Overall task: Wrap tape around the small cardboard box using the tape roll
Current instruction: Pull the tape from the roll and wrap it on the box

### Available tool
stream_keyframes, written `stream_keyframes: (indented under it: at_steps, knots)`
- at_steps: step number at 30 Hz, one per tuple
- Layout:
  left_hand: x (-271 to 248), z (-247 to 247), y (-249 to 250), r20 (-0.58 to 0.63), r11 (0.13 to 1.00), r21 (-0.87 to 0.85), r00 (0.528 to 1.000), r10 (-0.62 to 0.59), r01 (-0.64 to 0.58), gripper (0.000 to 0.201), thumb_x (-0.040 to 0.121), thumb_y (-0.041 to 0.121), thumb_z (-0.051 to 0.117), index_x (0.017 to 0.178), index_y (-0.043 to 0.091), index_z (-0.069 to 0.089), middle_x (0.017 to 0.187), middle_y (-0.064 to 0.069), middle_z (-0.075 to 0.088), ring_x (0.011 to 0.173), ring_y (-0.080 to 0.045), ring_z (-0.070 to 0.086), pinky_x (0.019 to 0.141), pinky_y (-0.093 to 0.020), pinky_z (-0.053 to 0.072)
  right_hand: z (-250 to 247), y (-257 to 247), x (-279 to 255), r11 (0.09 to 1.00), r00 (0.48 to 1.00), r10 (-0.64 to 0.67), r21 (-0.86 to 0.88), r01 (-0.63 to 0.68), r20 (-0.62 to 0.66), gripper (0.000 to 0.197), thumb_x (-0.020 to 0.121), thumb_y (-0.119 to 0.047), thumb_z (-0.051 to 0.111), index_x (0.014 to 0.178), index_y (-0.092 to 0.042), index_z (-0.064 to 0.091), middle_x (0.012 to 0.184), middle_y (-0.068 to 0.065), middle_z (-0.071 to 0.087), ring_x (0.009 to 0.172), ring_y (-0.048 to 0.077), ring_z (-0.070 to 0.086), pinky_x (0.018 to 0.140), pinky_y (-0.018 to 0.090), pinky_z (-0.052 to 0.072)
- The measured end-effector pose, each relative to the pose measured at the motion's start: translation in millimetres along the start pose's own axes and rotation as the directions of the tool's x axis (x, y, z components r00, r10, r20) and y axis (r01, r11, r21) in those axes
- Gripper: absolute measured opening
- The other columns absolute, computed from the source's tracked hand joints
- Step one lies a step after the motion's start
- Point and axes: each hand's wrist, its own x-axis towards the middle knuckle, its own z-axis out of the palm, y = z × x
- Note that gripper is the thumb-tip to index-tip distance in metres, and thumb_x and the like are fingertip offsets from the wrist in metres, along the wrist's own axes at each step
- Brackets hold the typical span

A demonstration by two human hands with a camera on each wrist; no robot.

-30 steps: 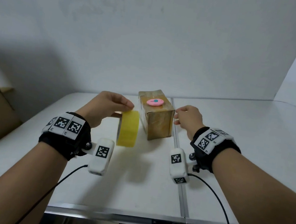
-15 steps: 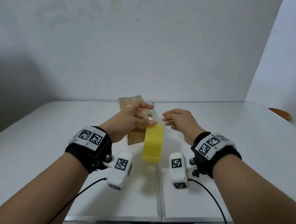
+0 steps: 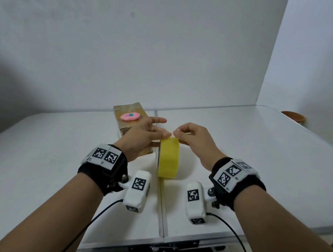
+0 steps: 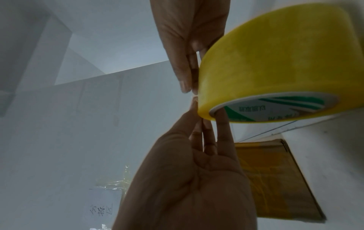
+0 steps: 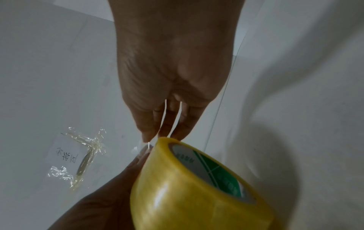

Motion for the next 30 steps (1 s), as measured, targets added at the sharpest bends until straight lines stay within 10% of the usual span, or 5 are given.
stream_keyframes:
  at_steps: [14, 30]
  knots:
    - [-16, -2, -5, -0.076, 0.999, 0.041, 0.997, 0.032, -0.029, 0.044, 0.089, 0.006, 0.067, 0.128, 0.012, 0.048, 0.127, -0.004, 0.067, 0.104, -0.022, 0.069, 0.097, -0.046, 0.054, 15, -1, -2, 0.993, 0.994, -0.066, -0.099, 0.058, -0.082, 0.006, 0.087, -0.020, 0.069, 0.083, -0.016, 0.066, 0.080, -0.006, 0.065, 0.082, 0.012, 0.061, 0.092, 0.038, 0.052]
    - [-29, 4, -6, -0.138, 0.987, 0.089, 0.980, 0.142, -0.130, 0.010, 0.091, 0.013, 0.064, 0.100, 0.008, 0.064, 0.099, -0.015, 0.062, 0.094, -0.028, 0.063, 0.092, -0.054, 0.054, 16, -3, -10, 0.995, 0.993, -0.074, -0.074, 0.068, -0.088, 0.027, 0.088, -0.020, 0.068, 0.112, -0.020, 0.056, 0.092, 0.015, 0.071, 0.080, 0.014, 0.060, 0.071, 0.021, 0.044]
